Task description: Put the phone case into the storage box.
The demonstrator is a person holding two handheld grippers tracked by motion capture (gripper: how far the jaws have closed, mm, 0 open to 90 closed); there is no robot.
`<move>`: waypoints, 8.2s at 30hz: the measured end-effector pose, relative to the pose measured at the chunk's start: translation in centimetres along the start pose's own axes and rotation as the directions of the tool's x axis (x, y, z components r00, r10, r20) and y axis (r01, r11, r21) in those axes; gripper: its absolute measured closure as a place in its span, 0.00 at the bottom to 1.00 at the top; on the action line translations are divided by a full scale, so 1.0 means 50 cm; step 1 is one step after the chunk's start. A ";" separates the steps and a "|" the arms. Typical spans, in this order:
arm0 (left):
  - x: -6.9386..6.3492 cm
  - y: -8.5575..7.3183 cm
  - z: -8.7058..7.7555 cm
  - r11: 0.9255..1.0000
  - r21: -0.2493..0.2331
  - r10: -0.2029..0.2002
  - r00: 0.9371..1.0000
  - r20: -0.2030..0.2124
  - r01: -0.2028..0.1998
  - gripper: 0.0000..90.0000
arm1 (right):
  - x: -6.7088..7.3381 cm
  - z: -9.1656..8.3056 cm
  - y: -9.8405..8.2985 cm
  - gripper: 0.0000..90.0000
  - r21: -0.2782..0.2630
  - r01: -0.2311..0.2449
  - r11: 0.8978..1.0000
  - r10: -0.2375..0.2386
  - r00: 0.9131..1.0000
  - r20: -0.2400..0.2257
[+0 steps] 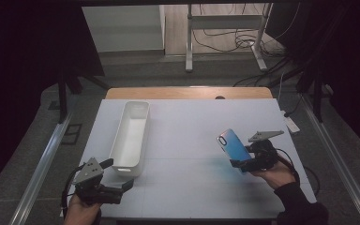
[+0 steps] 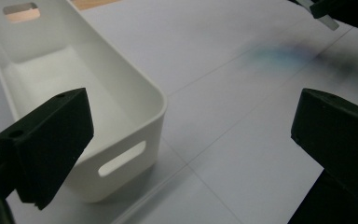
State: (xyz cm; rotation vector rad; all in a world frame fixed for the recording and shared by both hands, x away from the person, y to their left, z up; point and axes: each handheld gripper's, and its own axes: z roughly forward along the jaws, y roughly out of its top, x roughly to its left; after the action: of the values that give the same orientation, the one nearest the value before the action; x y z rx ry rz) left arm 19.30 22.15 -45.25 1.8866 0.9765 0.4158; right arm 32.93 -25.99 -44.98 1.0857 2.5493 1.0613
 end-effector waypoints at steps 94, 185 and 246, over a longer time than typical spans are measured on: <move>-0.093 0.149 0.190 0.990 -0.096 0.134 0.865 0.483 -0.099 0.00 | 0.176 0.019 0.075 0.19 -0.250 0.140 0.958 -0.229 0.900 -0.371; -0.084 0.159 0.218 0.980 -0.061 0.178 0.694 0.697 -0.191 0.98 | 0.171 0.048 0.065 0.16 -0.180 0.139 0.974 -0.213 0.835 -0.507; -0.065 0.161 0.206 0.980 0.009 0.168 0.846 0.505 -0.200 0.98 | 0.128 0.010 0.024 0.00 -0.089 0.178 0.980 -0.190 0.970 -0.154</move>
State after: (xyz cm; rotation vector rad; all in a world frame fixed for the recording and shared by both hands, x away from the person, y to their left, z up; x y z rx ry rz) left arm 27.47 11.63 -43.17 2.0087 0.4613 -0.0105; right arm 29.21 -20.76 -43.81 0.7544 2.6473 1.2282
